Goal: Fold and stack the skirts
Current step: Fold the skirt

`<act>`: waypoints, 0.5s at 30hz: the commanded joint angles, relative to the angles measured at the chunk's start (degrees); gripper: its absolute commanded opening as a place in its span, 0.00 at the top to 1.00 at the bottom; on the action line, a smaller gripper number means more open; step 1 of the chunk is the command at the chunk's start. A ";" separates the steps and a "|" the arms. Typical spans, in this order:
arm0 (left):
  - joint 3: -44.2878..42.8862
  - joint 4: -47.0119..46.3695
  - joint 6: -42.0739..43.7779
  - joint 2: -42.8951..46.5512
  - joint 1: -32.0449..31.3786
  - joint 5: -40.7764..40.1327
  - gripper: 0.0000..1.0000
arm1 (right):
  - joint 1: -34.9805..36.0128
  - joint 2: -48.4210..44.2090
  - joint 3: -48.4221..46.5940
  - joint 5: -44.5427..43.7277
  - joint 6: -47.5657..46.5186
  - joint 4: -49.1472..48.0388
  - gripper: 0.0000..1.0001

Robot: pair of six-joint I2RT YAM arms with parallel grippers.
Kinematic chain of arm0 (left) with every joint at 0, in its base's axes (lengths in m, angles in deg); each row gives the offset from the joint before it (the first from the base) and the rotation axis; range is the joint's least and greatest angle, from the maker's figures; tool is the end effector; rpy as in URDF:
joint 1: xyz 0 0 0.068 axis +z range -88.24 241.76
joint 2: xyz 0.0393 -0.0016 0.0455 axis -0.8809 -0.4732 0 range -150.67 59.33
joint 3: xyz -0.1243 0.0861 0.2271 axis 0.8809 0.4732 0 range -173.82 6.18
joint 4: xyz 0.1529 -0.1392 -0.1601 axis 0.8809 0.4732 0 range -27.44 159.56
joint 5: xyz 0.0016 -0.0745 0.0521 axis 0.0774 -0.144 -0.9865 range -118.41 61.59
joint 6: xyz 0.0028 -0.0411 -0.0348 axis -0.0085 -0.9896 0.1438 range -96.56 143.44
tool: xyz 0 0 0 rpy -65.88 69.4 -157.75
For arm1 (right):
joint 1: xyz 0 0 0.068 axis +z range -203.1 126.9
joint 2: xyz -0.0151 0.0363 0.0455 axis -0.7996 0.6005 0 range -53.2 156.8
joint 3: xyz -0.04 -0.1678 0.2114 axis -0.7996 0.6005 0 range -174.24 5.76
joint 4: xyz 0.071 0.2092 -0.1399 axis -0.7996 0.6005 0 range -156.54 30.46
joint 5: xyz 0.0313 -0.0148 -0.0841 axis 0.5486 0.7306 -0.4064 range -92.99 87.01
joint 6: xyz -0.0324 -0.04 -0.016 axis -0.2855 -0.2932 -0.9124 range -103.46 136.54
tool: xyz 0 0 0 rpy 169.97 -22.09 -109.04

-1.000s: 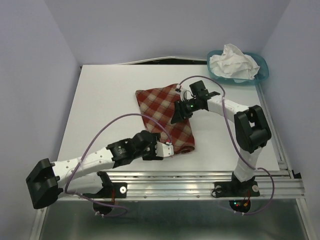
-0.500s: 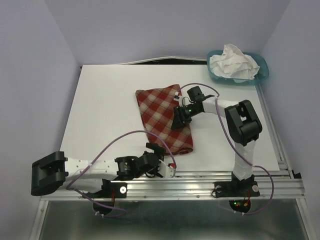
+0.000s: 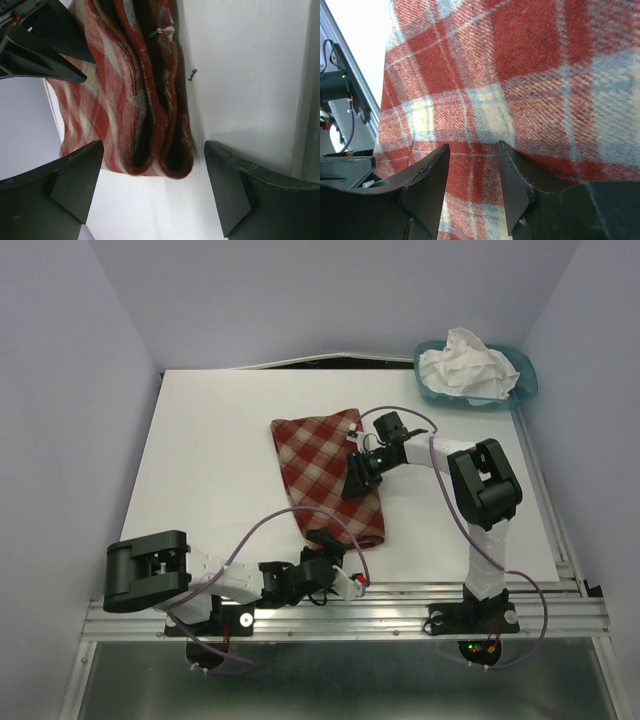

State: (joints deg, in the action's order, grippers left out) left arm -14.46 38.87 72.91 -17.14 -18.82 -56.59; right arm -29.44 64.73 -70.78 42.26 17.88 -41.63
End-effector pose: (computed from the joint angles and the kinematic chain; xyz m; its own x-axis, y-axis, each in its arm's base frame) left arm 0.0551 -0.2289 0.1451 0.5545 0.7506 -0.3594 0.5887 -0.0487 0.8069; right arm 0.3626 0.1865 0.1391 -0.8512 -0.3549 -0.3865 -0.5241 0.5388 0.6595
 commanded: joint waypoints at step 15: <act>-1.94 -10.68 -3.07 -11.43 1.12 -9.43 0.55 | 0.42 3.10 4.46 -5.79 -3.36 0.93 0.51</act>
State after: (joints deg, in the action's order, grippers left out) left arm -15.51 28.16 72.43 -28.33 -18.60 -63.33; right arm -29.52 64.82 -69.86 43.35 17.57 -42.79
